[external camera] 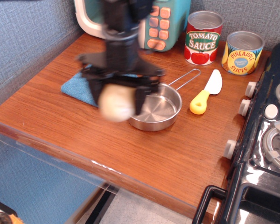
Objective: Place the potato on the far edge of the table
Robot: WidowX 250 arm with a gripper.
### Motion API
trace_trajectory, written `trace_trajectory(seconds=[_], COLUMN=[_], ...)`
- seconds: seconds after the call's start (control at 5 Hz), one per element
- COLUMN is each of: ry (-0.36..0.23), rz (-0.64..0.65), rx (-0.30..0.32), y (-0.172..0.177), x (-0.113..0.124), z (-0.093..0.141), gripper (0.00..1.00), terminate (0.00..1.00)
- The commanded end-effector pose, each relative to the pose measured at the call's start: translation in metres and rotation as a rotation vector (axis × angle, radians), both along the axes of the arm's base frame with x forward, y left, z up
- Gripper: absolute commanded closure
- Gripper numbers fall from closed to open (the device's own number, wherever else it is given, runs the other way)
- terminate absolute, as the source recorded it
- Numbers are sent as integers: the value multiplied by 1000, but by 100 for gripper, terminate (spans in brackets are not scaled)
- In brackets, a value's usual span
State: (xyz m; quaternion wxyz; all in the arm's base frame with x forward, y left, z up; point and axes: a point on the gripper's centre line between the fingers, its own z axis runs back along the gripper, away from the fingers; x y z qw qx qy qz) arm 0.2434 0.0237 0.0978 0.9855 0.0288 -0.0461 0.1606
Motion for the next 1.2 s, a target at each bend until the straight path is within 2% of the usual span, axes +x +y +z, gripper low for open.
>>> trace_trajectory(seconds=[0.0, 0.2, 0.4, 0.6, 0.8, 1.0], ry=[-76, -109, -74, -40, -20, -31], rz=[195, 244, 270, 305, 316, 291], rx=[86, 97, 113, 118, 104, 96], y=[92, 125, 130, 133, 133, 130], x=[-31, -21, -11, -10, -10, -10], z=[-15, -31, -36, -35, -37, -31], gripper=[100, 100, 100, 0, 0, 0], terminate=[0, 0, 0, 0, 0, 0])
